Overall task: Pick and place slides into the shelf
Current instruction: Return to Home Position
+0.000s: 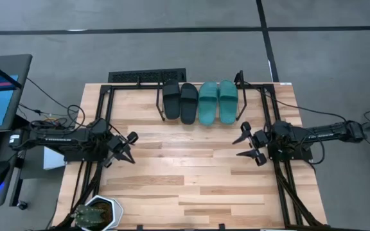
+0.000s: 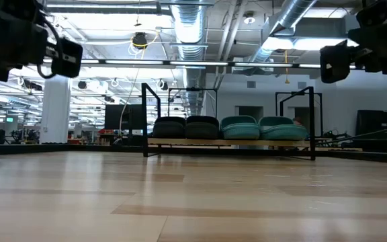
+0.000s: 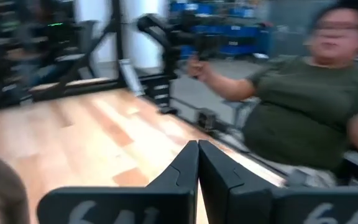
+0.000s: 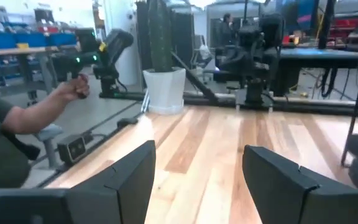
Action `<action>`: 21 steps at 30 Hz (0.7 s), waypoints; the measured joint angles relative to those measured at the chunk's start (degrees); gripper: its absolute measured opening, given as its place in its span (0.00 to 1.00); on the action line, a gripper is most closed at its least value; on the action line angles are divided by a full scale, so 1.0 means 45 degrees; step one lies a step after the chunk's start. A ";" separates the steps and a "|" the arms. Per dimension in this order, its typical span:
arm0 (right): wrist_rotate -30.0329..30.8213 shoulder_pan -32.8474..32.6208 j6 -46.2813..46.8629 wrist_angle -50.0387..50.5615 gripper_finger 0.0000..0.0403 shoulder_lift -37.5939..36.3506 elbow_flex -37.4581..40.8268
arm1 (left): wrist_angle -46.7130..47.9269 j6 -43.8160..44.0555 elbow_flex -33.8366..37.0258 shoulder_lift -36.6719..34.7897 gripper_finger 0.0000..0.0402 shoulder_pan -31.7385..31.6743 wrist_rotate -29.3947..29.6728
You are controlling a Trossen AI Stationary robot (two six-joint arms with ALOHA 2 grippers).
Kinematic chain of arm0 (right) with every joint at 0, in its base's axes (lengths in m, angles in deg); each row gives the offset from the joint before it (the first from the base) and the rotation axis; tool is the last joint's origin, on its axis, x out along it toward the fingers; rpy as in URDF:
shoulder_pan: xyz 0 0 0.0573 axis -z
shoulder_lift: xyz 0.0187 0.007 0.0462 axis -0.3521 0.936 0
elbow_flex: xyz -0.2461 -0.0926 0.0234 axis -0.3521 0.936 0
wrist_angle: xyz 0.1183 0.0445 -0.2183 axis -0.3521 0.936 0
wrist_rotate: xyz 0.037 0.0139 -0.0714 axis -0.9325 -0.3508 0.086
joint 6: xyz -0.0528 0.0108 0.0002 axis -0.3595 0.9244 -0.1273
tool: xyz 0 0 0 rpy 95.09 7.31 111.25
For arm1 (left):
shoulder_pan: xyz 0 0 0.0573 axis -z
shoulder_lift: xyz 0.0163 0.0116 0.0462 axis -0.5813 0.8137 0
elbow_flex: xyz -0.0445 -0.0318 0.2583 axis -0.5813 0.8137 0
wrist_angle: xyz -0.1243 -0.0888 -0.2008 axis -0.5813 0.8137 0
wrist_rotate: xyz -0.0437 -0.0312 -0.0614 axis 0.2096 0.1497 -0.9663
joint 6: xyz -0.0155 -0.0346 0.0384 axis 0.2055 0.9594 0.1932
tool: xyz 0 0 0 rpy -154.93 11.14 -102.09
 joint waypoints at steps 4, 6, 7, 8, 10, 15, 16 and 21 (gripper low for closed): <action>0.0049 -0.0281 0.0184 -0.0647 0.56 -0.0285 0.0000 | 0.0372 0.0160 0.0000 -0.0712 0.00 -0.0013 0.0914; 0.0047 -0.0569 -0.0093 -0.1113 0.56 -0.0630 0.0005 | 0.0270 -0.0363 0.0001 -0.1354 0.00 -0.0009 -0.0352; 0.0049 -0.0775 -0.0290 -0.1230 0.56 -0.0832 0.0005 | 0.0113 -0.0504 0.0006 -0.1787 0.00 -0.0009 -0.1202; 0.0049 -0.0997 -0.0466 -0.1253 0.56 -0.1076 0.0005 | 0.0003 -0.0532 0.0010 -0.2297 0.00 -0.0009 -0.2004; 0.0049 -0.1481 -0.0756 -0.1100 0.56 -0.1634 0.0005 | -0.0054 -0.0231 0.0010 -0.3547 0.00 -0.0009 -0.3212; 0.0251 -0.2513 -0.1344 0.0208 0.56 -0.3043 0.0005 | 0.0551 0.1011 -0.0028 -0.6045 0.00 -0.0010 -0.3884; 0.0487 -0.2712 -0.1378 0.0465 0.56 -0.3363 0.0005 | 0.0497 0.1098 -0.0059 -0.5951 0.00 -0.0048 -0.4421; 0.2219 -0.3481 -0.1726 0.2495 0.56 -0.4779 0.0009 | 0.2425 0.0832 -0.0189 -0.6062 0.00 -0.0138 -0.2620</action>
